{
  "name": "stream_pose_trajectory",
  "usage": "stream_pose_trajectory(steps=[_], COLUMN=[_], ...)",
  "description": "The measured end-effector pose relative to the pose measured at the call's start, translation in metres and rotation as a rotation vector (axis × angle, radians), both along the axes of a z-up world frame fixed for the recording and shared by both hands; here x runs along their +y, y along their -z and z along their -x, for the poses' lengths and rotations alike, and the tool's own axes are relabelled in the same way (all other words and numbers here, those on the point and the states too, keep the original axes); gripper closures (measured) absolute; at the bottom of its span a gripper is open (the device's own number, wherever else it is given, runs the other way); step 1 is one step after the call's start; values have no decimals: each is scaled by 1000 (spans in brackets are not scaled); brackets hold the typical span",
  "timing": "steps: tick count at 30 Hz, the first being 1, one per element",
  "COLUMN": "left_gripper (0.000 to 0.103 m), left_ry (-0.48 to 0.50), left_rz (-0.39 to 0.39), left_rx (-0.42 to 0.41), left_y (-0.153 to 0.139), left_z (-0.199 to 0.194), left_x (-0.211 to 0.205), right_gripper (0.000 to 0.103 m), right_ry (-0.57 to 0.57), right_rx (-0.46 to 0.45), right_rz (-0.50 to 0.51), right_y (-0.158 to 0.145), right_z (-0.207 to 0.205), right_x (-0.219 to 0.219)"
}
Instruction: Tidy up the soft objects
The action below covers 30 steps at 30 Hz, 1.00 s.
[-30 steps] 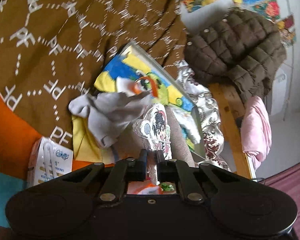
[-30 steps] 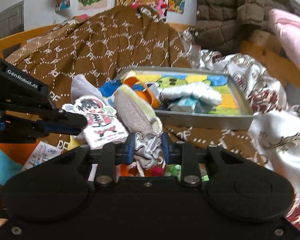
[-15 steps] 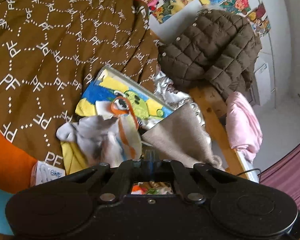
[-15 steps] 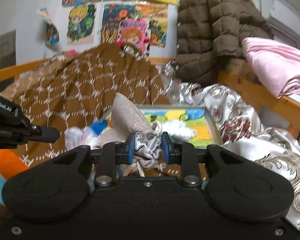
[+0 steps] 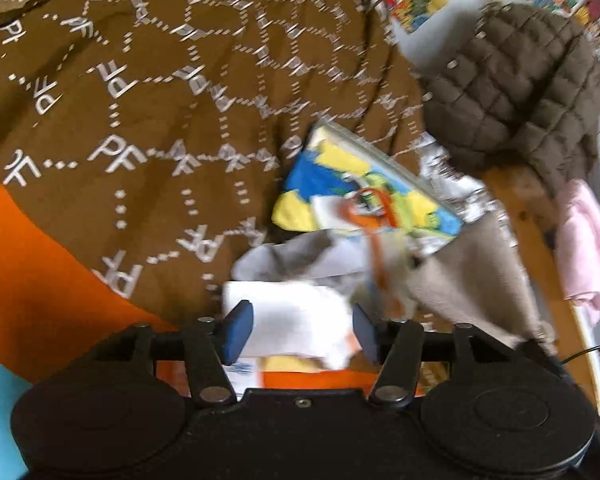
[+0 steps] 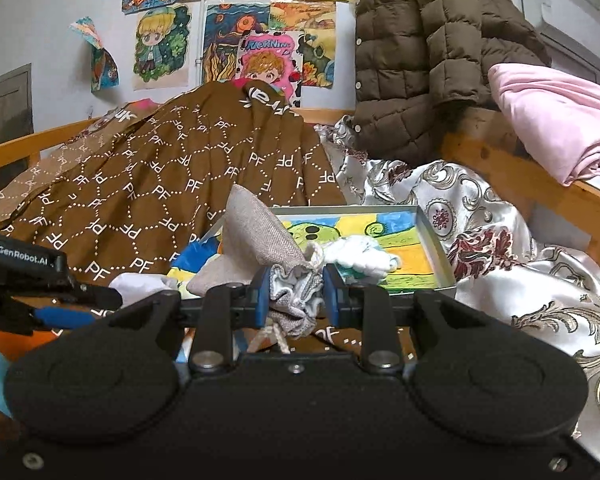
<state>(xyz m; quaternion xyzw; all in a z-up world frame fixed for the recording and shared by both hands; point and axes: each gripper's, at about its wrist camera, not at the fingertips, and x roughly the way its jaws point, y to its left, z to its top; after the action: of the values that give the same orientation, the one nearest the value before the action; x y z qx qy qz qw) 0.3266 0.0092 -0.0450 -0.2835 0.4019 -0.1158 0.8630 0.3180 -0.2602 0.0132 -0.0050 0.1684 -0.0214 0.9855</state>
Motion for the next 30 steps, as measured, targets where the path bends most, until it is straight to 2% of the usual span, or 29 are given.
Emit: stream_pose_trajectory(steps=[3,6,12,13,15,17,18,20,27,30], left_gripper=[42,41,38,39,49,71,74,76,74,74], left_ry=[19,47,73,69,58,61,65,72,112,125], left_rz=[-46,-39,86,109,143,156,161,173,228,228], left_rx=[36,65,88,92,109,119,120,112,66,49], left_y=[12,23,40,42,45,45,43,41,22,20], left_z=[-10,-17,-29,-30,-32,-32,-31,-29,-21,-22], left_x=[5,4,7,9,13,13,13,11,-3,-11], right_gripper=[83,83,83,83,83,83,83,83,83,83], right_ry=[2,-3,-10,-11,-13,-15,-15,-16,-18,-13], right_rx=[9,16,20,20,20,21,23,26,20,18], right_rz=[-5,-10,-7,-6,-6,-7,-7,-8,-16,-26], right_y=[3,5,8,8,8,9,9,11,8,6], right_z=[-5,-8,-10,-11,-11,-13,-13,-14,-11,-10], right_x=[0,0,3,3,3,4,3,3,3,2])
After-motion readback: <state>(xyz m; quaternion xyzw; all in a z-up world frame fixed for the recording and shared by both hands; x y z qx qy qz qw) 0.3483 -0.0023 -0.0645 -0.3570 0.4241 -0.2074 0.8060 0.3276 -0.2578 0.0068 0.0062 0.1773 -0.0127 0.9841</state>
